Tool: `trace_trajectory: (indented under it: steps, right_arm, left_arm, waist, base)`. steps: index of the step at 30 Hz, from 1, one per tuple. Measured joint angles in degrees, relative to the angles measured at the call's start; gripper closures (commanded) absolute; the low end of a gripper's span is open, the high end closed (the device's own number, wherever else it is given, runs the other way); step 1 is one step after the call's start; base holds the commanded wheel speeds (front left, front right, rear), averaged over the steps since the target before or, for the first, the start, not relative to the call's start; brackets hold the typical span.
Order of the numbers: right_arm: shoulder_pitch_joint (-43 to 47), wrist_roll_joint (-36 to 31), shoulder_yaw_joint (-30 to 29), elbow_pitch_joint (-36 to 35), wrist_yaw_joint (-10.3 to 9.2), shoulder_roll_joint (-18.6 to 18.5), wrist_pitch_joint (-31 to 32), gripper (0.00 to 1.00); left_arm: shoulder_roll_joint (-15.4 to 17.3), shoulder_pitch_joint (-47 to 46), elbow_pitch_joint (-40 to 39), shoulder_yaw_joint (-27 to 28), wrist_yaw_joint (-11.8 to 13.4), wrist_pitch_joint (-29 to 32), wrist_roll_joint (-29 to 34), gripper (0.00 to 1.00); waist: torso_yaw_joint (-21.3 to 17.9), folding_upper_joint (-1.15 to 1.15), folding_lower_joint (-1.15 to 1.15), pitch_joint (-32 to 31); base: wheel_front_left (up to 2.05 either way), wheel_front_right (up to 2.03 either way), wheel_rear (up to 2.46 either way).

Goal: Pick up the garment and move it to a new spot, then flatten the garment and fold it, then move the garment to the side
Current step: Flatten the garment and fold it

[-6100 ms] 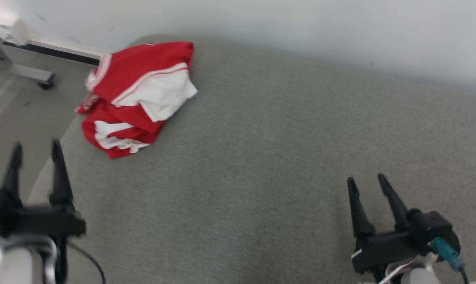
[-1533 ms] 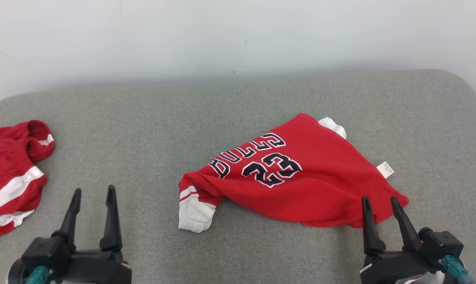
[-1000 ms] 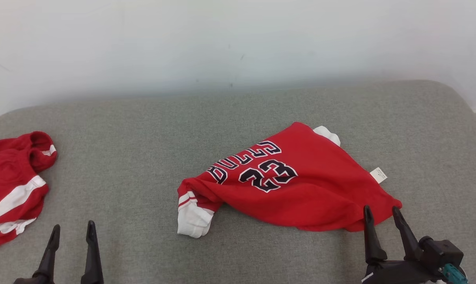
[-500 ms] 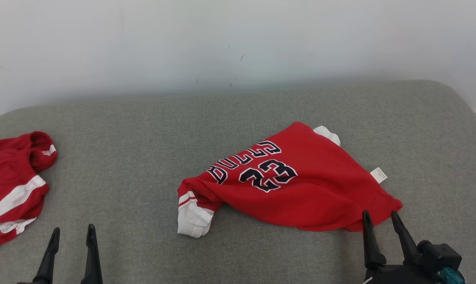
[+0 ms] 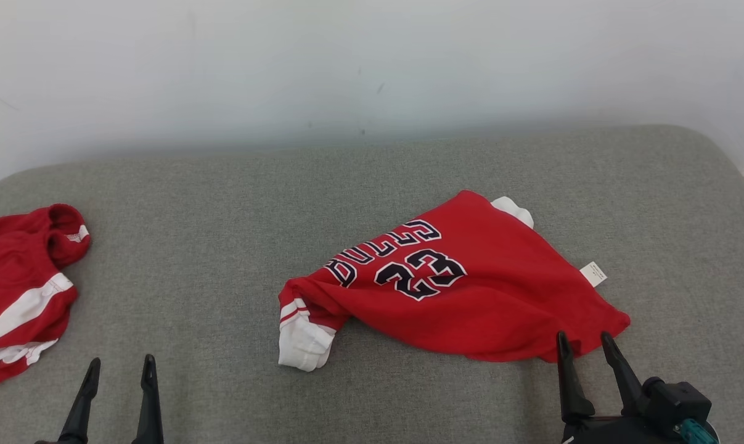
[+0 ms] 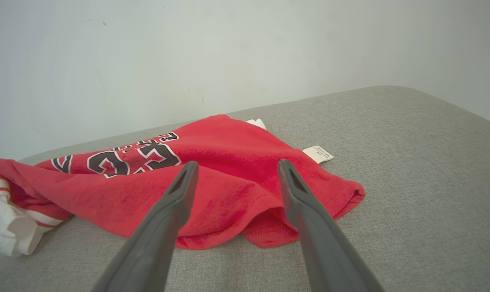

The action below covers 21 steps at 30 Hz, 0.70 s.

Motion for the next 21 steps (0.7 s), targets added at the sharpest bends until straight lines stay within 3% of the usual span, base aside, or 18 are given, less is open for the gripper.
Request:
trace_trajectory:
  steps: [21]
  right_arm:
    - [0.3,-0.4,1.4,-0.2,0.0,0.0,0.0,0.0]
  left_arm:
    - [-0.3,0.0,0.7,0.4,-0.4,0.0,0.3,0.0]
  waist:
    - [0.1,0.0,0.0,-0.5]
  base:
    - [0.0,0.0,0.0]
